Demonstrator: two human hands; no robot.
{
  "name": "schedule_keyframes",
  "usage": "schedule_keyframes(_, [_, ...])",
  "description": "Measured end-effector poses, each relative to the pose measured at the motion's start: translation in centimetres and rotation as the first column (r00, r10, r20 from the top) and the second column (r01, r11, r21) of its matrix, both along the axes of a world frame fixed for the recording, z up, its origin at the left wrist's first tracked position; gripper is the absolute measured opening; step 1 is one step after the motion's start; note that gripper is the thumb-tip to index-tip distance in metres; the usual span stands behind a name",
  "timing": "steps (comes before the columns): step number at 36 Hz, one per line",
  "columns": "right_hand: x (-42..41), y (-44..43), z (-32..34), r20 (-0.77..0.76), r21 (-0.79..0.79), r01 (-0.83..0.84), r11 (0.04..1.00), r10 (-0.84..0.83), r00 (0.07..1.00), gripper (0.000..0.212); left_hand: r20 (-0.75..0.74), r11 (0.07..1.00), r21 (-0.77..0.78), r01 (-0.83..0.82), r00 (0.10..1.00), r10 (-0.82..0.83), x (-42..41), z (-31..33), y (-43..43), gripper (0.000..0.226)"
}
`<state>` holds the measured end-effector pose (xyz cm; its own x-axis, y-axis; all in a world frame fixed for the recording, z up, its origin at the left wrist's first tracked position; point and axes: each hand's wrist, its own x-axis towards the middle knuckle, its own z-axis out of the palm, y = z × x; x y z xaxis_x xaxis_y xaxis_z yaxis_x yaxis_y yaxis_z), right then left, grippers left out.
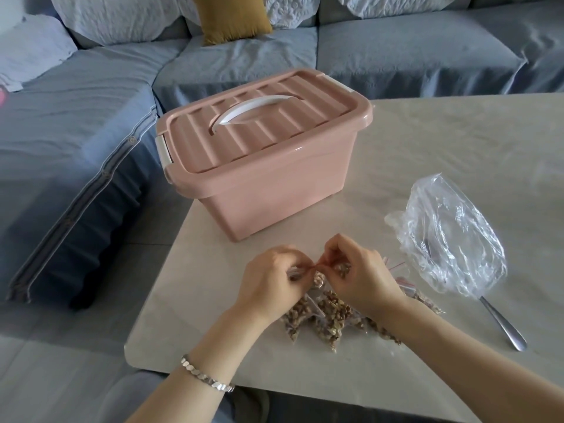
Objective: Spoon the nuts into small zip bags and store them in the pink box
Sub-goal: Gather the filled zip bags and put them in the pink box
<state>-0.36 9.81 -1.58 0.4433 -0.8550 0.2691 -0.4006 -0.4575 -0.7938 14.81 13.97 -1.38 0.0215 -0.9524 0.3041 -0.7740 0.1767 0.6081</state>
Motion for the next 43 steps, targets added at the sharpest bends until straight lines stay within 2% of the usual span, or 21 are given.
schedule_keyframes(2, [0.1, -0.1, 0.2, -0.002, -0.036, -0.008, 0.999, 0.008, 1.000, 0.052, 0.055, 0.999, -0.040, 0.023, 0.998, -0.021, 0.2, 0.2, 0.0, 0.020])
schedule_keyframes(9, [-0.1, -0.3, 0.1, 0.034, 0.032, 0.023, 0.999, -0.024, 0.999, 0.040, 0.025, 0.992, -0.116, 0.045, 0.999, -0.043, 1.8, 0.1, -0.2, 0.015])
schedule_keyframes(12, [-0.2, -0.4, -0.2, 0.026, 0.037, 0.027, 0.999, -0.028, 0.999, 0.025, -0.027, 0.994, -0.096, 0.054, 0.998, -0.057, 2.5, -0.3, -0.2, 0.011])
schedule_keyframes(19, [-0.7, -0.7, -0.6, 0.032, 0.022, 0.010, 1.000, -0.011, 0.999, 0.020, -0.150, 0.999, -0.023, -0.028, 0.988, 0.025, 3.5, -1.6, 0.5, 0.020])
schedule_keyframes(21, [-0.7, -0.6, -0.6, 0.036, 0.008, 0.023, 1.000, -0.023, 0.999, 0.023, -0.165, 0.999, -0.022, -0.049, 0.985, 0.044, 3.5, -1.6, 0.5, 0.021])
schedule_keyframes(24, [-0.4, -0.7, -0.4, 0.041, -0.034, 0.026, 0.999, -0.025, 0.999, 0.040, -0.171, 0.996, -0.039, -0.083, 0.982, 0.075, 3.5, -1.5, 0.5, 0.020])
schedule_keyframes(28, [-0.1, -0.8, 0.0, 0.002, -0.098, -0.044, 0.994, 0.044, 0.999, 0.019, -0.195, 0.990, -0.066, -0.124, 0.975, 0.109, 3.6, -1.2, 0.7, 0.018])
schedule_keyframes(33, [0.5, -1.0, 0.0, -0.055, -0.088, -0.057, 0.994, 0.052, 0.997, 0.036, -0.200, 0.982, -0.088, -0.168, 0.968, 0.148, 3.1, -1.0, 0.9, 0.012])
schedule_keyframes(37, [0.4, -1.8, 0.1, -0.143, -0.159, -0.102, 0.982, 0.079, 0.987, 0.011, -0.133, 0.988, -0.096, -0.121, 0.985, 0.108, 2.7, -0.6, 0.9, 0.025])
schedule_keyframes(40, [0.2, -2.3, -0.1, -0.180, -0.290, -0.120, 0.949, 0.069, 0.981, 0.010, -0.029, 0.989, -0.059, -0.138, 0.990, 0.136, 2.3, -0.1, 1.1, 0.023])
schedule_keyframes(43, [-0.6, -2.3, -0.7, -0.240, -0.322, -0.176, 0.930, 0.100, 0.966, 0.011, 0.069, 0.983, 0.122, -0.135, 0.989, 0.127, 1.7, 0.5, 1.8, 0.009])
